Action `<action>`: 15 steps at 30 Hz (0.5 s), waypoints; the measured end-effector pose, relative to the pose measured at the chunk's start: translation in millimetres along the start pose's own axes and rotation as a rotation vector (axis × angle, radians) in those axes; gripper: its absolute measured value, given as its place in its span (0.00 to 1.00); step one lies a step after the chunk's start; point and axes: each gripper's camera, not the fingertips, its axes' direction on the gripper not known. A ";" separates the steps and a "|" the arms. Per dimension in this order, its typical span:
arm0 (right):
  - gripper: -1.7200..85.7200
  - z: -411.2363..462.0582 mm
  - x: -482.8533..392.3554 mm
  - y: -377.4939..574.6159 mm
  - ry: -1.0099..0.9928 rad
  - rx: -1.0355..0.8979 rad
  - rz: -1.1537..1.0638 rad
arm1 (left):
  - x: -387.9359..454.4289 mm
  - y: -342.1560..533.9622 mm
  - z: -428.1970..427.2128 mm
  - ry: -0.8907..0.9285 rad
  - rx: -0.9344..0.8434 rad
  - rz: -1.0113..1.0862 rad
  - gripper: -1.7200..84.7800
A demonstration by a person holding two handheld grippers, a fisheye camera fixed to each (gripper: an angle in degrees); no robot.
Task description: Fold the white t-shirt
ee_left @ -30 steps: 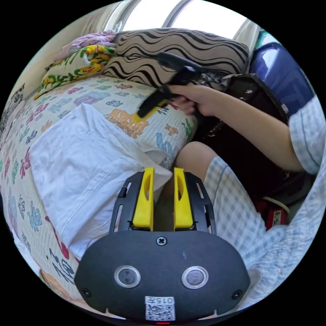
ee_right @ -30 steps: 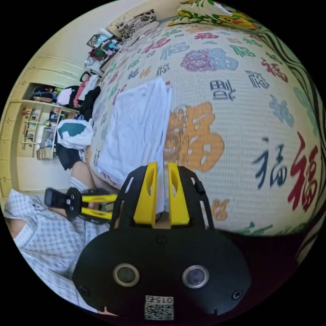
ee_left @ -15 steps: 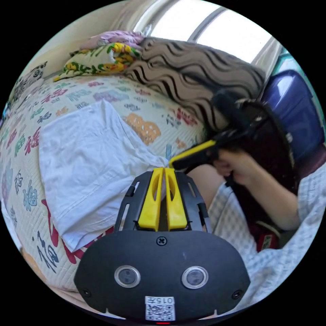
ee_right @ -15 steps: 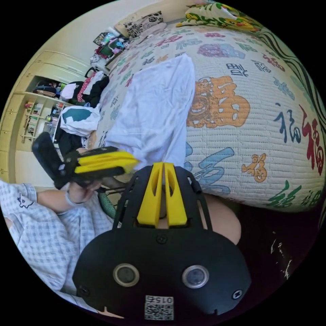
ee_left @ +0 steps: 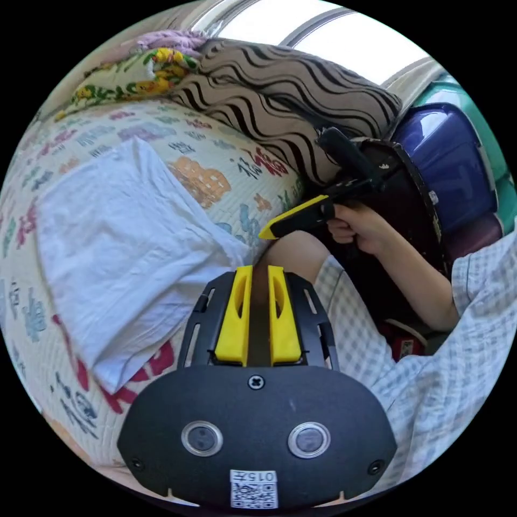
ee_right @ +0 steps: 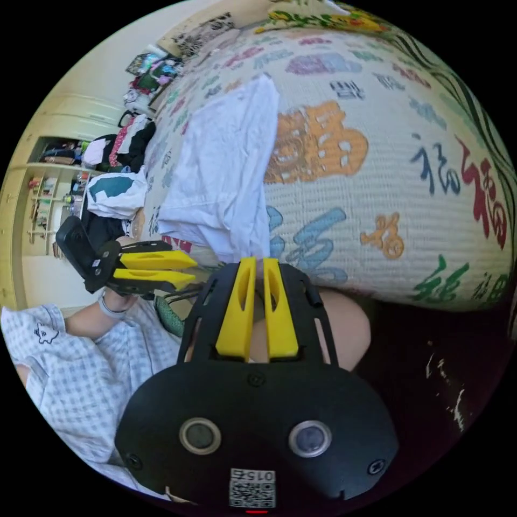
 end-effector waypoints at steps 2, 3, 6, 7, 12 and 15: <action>0.06 -1.7 -16.7 -9.7 -0.013 0.046 -0.093 | -13.2 15.9 -41.4 -0.174 0.089 -0.021 0.10; 0.07 0.6 -20.8 -13.9 -0.017 0.047 -0.112 | -19.9 20.0 -52.0 -0.226 0.107 -0.045 0.10; 0.10 24.7 -37.0 -38.4 -0.013 0.017 -0.151 | -62.0 39.0 -91.4 -0.395 0.126 -0.153 0.11; 0.10 36.8 -40.6 -46.6 -0.007 -0.010 -0.139 | -80.5 44.5 -97.1 -0.399 0.090 -0.193 0.12; 0.04 62.7 -51.0 -52.1 -0.002 -0.073 -0.133 | -112.5 53.3 -95.1 -0.353 -0.091 -0.166 0.10; 0.02 59.0 -55.2 -39.2 -0.032 -0.049 -0.138 | -108.4 57.5 -98.5 -0.331 -0.137 -0.105 0.05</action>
